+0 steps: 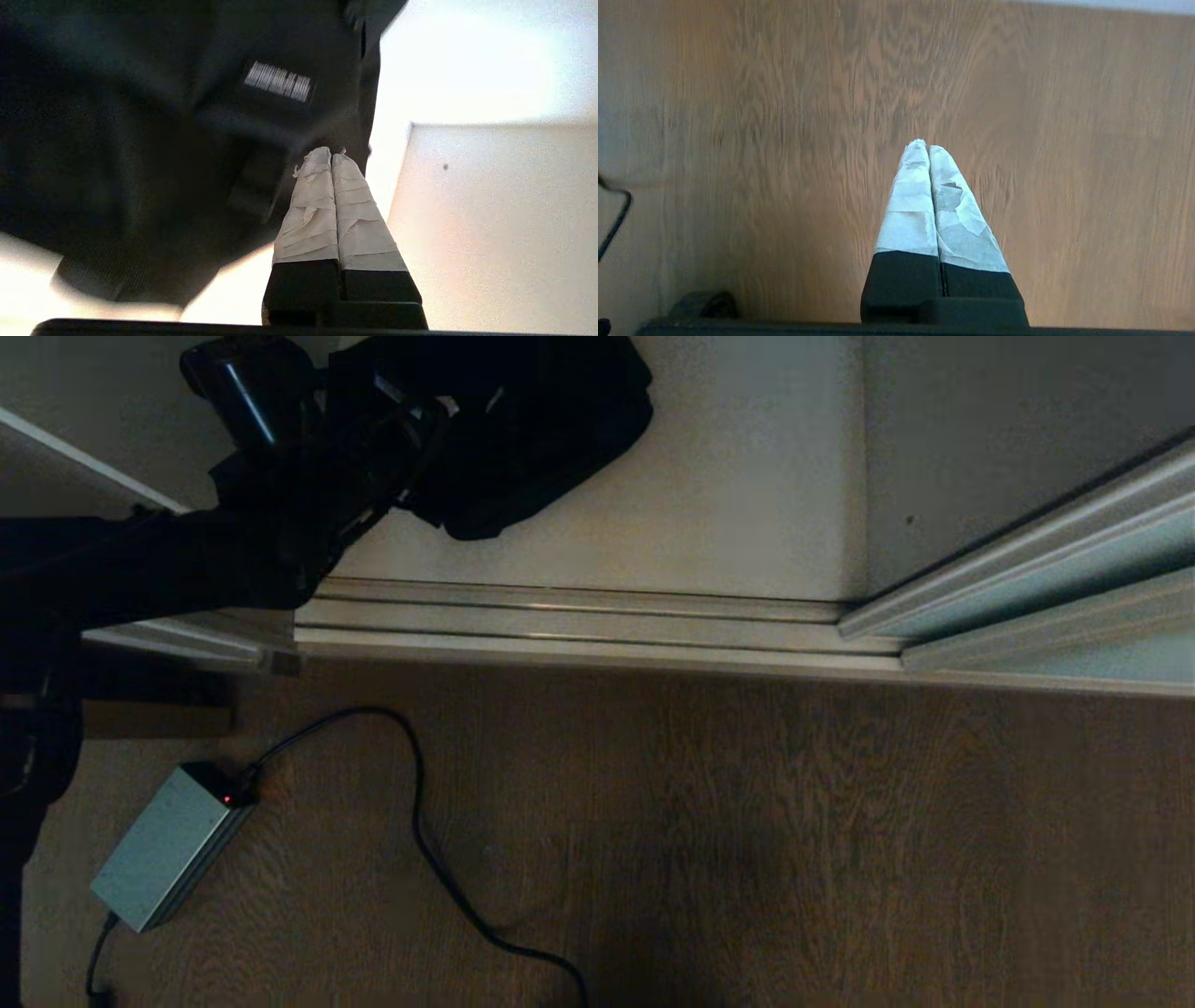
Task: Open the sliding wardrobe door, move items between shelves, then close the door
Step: Place the bag on the lower shelf
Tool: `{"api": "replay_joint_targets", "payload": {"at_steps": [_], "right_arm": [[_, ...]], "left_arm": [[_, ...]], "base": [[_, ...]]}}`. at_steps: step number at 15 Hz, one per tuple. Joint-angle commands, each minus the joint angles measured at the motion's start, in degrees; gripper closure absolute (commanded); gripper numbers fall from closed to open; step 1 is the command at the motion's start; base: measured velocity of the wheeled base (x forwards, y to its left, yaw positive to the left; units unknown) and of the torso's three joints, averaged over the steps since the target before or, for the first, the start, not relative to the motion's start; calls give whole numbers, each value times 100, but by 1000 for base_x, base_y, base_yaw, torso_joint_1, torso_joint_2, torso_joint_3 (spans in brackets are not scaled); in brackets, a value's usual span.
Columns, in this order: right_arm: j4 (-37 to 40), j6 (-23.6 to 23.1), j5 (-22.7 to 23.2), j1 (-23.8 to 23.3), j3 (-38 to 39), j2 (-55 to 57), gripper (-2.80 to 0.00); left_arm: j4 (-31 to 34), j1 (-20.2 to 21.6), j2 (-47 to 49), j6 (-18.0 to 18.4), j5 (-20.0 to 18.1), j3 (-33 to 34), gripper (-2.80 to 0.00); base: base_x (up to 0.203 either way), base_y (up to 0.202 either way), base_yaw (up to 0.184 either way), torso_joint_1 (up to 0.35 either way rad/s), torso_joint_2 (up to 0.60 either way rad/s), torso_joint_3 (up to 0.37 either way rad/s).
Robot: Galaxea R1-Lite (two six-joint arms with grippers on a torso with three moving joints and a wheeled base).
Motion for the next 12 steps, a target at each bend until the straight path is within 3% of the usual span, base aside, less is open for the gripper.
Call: {"api": "replay_joint_targets", "payload": {"at_steps": [1, 3, 5, 8, 10, 12], "right_arm": [[0, 1, 0, 4, 0, -20, 0], [0, 1, 0, 4, 0, -20, 0], [0, 1, 0, -3, 0, -20, 0], [0, 1, 0, 4, 0, -20, 0], [0, 1, 0, 4, 0, -20, 0], [0, 1, 0, 4, 0, -20, 0]], "left_arm": [[-23, -1, 17, -38, -7, 0, 0], [65, -1, -38, -44, 1, 11, 0], [548, -7, -294, 51, 16, 219, 0], [1305, -23, -1122, 473, 3, 1145, 0], [1670, -16, -1883, 1056, -9, 1860, 0], [2041, 77, -2827, 2138, -8, 2683, 0]], "base": [[-191, 0, 1, 2, 2, 7], [-67, 0, -21, -3, 5, -2], [0, 0, 0, 0, 0, 0], [0, 0, 0, 0, 0, 0], [0, 0, 0, 0, 0, 0], [0, 0, 0, 0, 0, 0]]}}
